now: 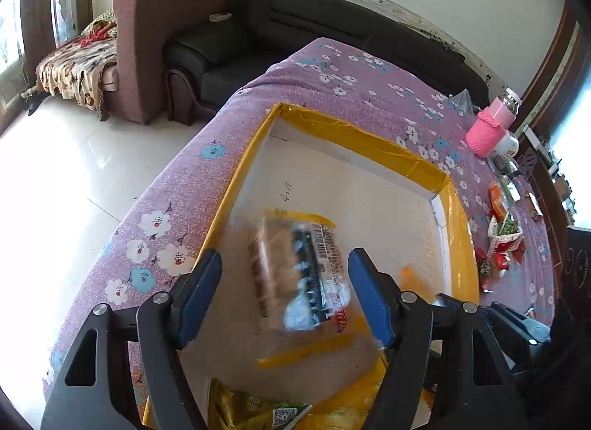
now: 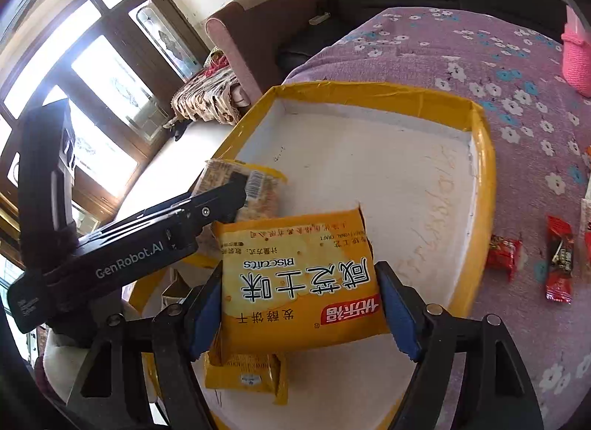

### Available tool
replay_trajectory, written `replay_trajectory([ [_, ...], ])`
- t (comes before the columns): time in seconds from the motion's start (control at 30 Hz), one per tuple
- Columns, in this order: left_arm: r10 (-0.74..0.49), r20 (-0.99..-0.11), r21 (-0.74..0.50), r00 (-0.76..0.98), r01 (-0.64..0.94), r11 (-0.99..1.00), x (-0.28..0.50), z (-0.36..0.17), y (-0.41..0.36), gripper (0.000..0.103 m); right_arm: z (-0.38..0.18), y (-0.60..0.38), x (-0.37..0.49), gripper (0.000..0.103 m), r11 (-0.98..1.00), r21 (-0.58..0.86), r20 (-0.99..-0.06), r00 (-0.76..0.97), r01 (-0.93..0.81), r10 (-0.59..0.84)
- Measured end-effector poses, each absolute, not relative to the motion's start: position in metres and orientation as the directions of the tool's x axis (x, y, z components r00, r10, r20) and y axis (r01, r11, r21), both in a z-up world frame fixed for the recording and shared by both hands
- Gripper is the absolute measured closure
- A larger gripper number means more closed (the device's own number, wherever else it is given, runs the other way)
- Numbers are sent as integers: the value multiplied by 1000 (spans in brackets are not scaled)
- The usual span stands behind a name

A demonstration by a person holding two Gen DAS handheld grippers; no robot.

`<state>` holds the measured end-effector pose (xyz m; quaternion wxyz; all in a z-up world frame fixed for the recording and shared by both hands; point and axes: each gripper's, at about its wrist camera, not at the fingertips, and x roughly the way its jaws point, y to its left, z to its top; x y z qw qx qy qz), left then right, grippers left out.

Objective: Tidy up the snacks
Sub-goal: 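Carry both packs into the yellow tray and open both tools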

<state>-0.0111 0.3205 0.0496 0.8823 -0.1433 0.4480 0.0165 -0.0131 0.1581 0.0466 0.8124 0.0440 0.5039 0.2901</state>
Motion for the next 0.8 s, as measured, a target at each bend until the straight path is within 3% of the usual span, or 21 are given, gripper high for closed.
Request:
replay_trajectory([
  [0.3,-123,-698,-303,705,-136,943,-59,92,318,32,78,127,-16,27,821,414,-731,393,-394,558],
  [0.47,-227,-635,-360,739,-23,933,-91,117,284,32,109,46,-32,27,848,422,-668,521,-322,530],
  [0.6,-309,-625,-398,717,47,916,-103,118,251,32,114,-55,-46,26,883,441,-656,614,-160,439],
  [0.8,-384,-643,-418,662,116,901,-107,101,199,32,81,-184,-81,24,897,433,-729,620,91,289],
])
